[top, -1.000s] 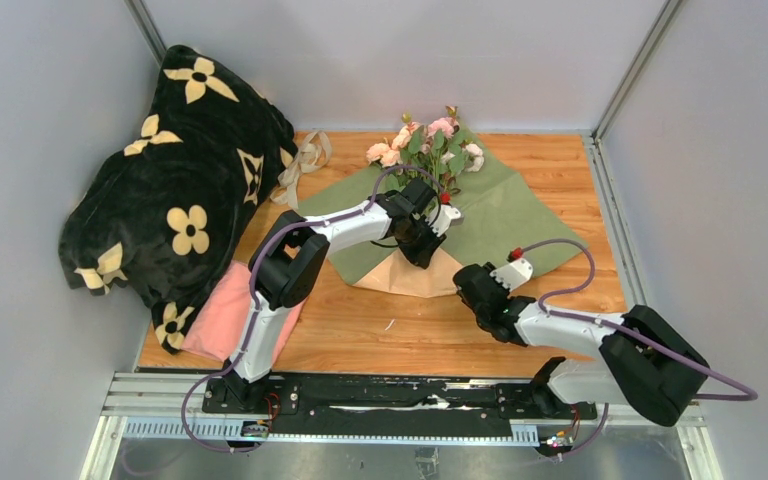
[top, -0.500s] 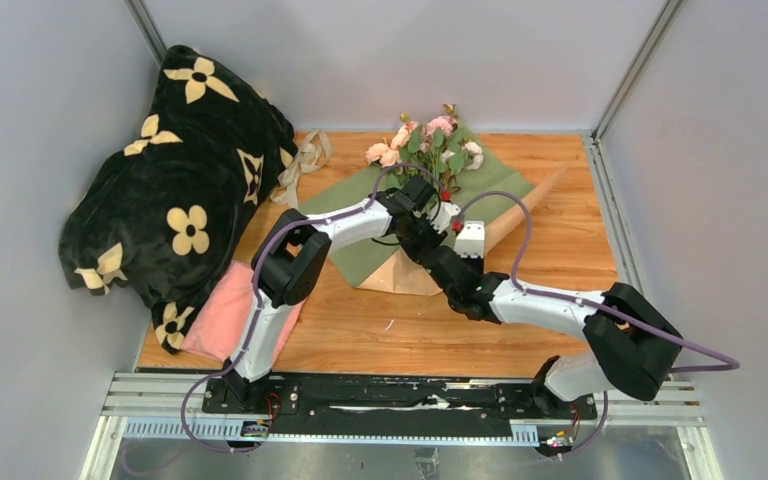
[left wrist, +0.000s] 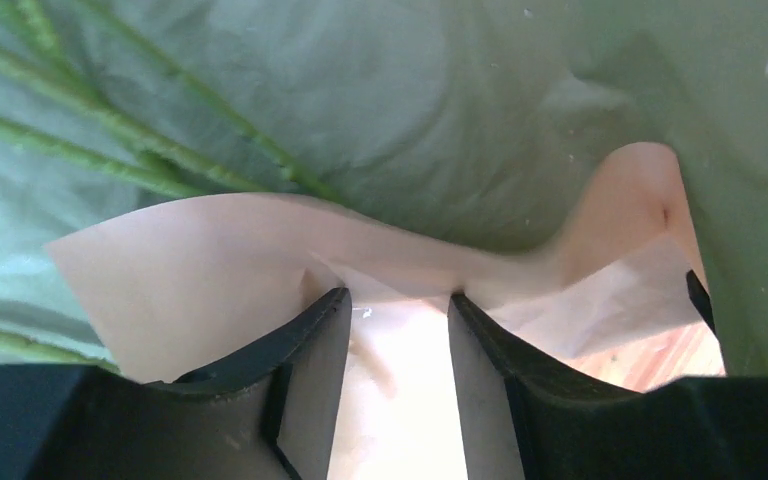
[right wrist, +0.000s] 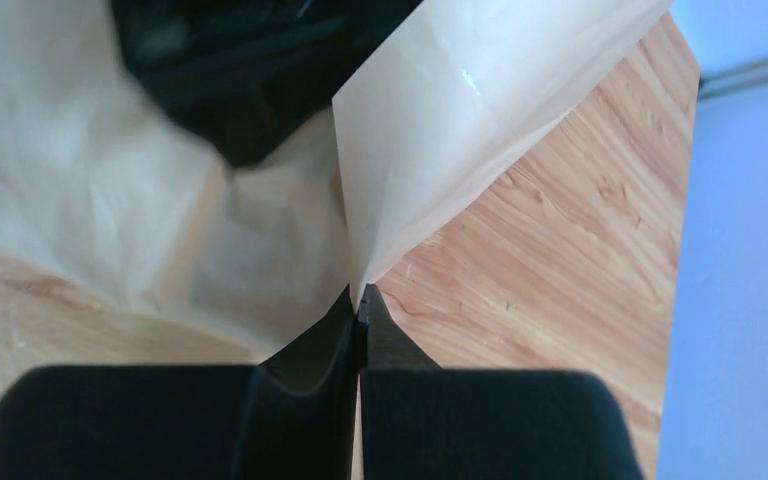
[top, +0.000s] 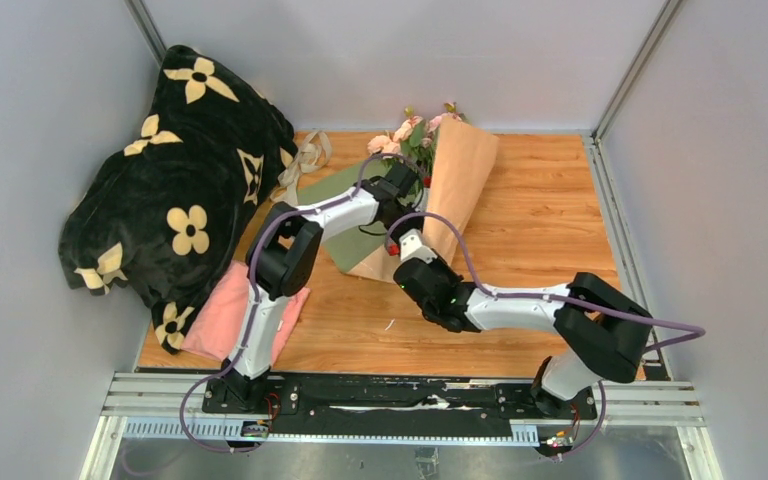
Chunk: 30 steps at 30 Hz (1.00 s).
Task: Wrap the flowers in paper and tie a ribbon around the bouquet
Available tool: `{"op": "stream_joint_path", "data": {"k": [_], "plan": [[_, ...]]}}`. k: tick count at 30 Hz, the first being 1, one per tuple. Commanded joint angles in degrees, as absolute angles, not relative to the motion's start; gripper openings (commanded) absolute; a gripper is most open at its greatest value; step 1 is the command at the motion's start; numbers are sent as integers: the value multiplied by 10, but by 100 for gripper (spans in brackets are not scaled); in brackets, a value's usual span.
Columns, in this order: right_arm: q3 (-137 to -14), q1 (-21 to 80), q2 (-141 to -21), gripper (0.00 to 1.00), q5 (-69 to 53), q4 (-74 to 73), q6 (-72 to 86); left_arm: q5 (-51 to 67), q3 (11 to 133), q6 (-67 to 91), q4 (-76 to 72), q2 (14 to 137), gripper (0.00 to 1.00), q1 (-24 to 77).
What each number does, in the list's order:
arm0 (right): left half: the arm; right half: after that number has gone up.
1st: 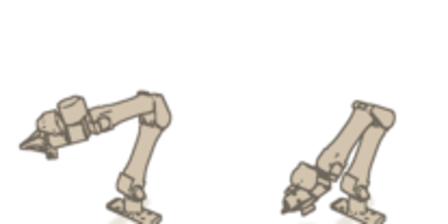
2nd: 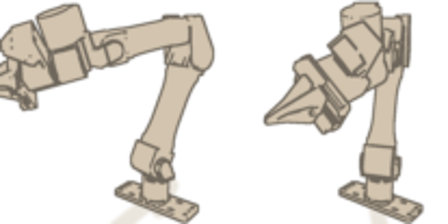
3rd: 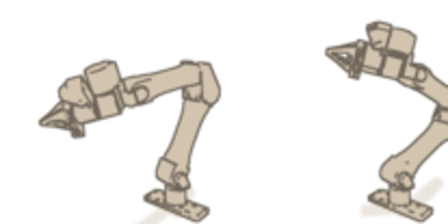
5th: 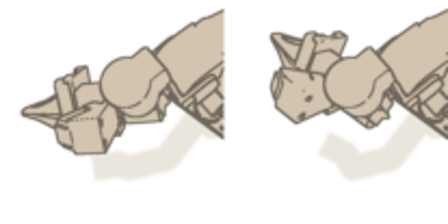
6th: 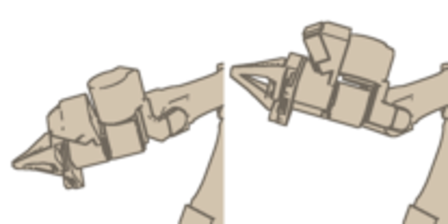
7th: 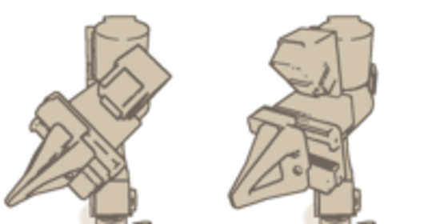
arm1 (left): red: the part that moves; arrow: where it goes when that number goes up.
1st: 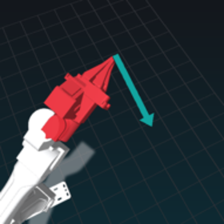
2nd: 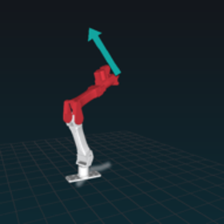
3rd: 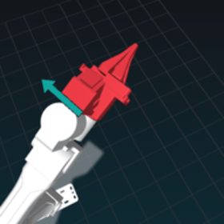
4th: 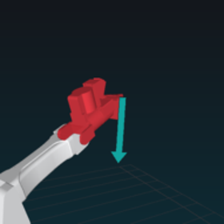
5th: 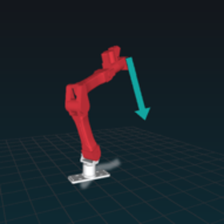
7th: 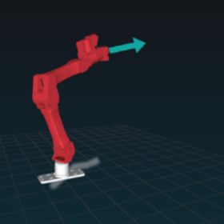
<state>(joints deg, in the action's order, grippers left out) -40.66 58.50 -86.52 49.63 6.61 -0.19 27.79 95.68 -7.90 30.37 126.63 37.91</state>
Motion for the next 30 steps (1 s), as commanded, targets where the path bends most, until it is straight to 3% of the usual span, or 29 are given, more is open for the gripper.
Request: {"op": "stream_joint_path", "data": {"k": [1, 17, 23, 25, 27, 30], "plan": [[-421, 617, -911, 0, 465, 112, -124, 280, 968, -63, 320, 1276, 53, 325], [-481, 644, -1020, 0, 469, 78, -195, 443, 943, 7, 311, 1177, 69, 158], [-481, 645, -1022, 0, 475, 78, -217, 506, 839, 75, 203, 1107, 89, 155], [-482, 645, -1015, 0, 476, 70, -214, 474, 836, 45, 246, 1107, 86, 155], [-483, 645, -994, 0, 463, 53, -196, 413, 833, -17, 300, 1106, 76, 157], [-479, 644, -962, 0, 442, 30, -169, 362, 782, -59, 304, 1091, 75, 167]]}}
